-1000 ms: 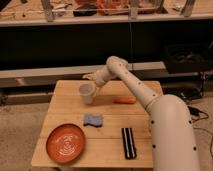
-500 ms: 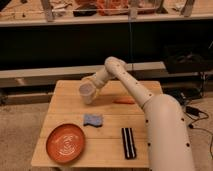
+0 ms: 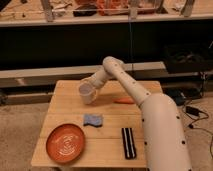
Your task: Place the ceramic cup in the ceramic bowl
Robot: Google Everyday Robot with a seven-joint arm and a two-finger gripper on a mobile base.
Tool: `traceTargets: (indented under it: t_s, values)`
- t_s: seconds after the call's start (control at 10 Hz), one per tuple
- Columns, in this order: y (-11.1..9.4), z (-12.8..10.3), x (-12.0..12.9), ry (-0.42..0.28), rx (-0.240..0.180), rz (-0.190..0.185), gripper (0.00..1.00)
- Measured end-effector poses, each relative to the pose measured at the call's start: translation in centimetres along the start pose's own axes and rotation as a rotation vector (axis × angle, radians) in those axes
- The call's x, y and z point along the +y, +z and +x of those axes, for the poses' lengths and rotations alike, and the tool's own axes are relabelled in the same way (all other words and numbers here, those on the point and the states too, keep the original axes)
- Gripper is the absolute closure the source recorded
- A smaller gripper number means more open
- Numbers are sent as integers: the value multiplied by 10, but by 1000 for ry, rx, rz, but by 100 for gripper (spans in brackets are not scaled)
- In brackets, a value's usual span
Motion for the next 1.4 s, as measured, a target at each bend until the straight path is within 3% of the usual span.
traceTargets:
  t_s: [0.2,0.7,1.0,1.4]
  values:
    - [1,-1,3,-14,0,-13,23]
    - [0,-9,5,-81,-10,-47,76]
    - [-7,-13,6,-124,-14,-55,99]
    - [-10,-17,9,-171,-26,-71,100]
